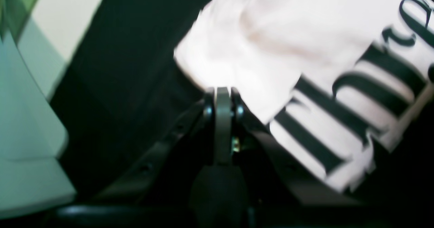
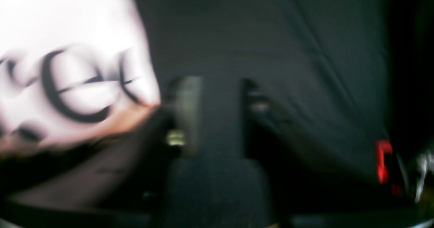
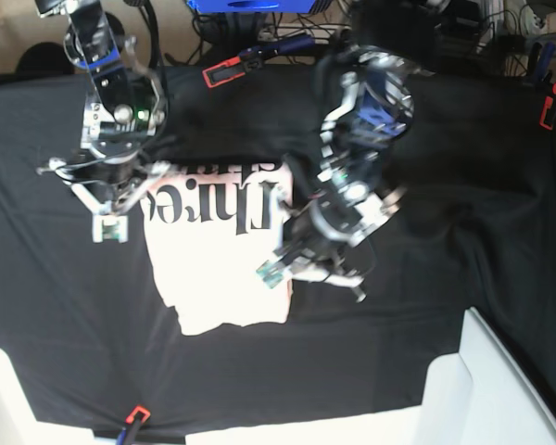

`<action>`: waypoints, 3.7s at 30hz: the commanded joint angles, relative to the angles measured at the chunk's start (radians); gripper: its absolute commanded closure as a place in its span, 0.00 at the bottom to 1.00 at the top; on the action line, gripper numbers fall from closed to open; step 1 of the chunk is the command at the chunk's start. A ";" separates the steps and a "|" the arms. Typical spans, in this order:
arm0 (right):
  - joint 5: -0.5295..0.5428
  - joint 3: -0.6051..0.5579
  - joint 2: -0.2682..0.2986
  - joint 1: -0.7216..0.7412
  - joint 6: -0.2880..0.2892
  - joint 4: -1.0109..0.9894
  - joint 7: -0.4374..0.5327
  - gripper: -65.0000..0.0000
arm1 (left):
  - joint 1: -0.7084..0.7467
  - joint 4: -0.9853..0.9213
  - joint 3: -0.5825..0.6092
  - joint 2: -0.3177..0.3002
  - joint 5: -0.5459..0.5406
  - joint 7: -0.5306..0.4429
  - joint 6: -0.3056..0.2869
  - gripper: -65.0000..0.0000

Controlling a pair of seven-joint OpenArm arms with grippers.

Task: Fold the T-shirt properly
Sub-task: 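Open the left gripper and raise both grippers off the shirt, then grasp the collar edge of the folded shirt with both grippers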

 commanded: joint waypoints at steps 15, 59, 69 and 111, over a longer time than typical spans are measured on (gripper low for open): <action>-0.018 0.209 -0.126 -0.113 0.703 0.096 0.166 0.98 | 0.123 -0.109 -0.088 -0.103 -0.177 -0.201 0.004 0.99; 0.377 0.504 -0.041 -0.098 0.823 0.016 0.165 0.67 | 0.183 -0.263 -0.089 -0.123 -0.314 -0.330 0.001 0.58; 0.377 0.508 -0.041 -0.099 0.823 0.016 0.165 0.67 | 0.172 -0.356 -0.089 -0.129 -0.314 -0.330 0.001 0.84; 0.382 0.263 -0.052 0.115 0.999 -0.119 0.163 1.00 | -0.096 -0.484 -0.091 0.075 -0.315 -0.459 -0.001 0.88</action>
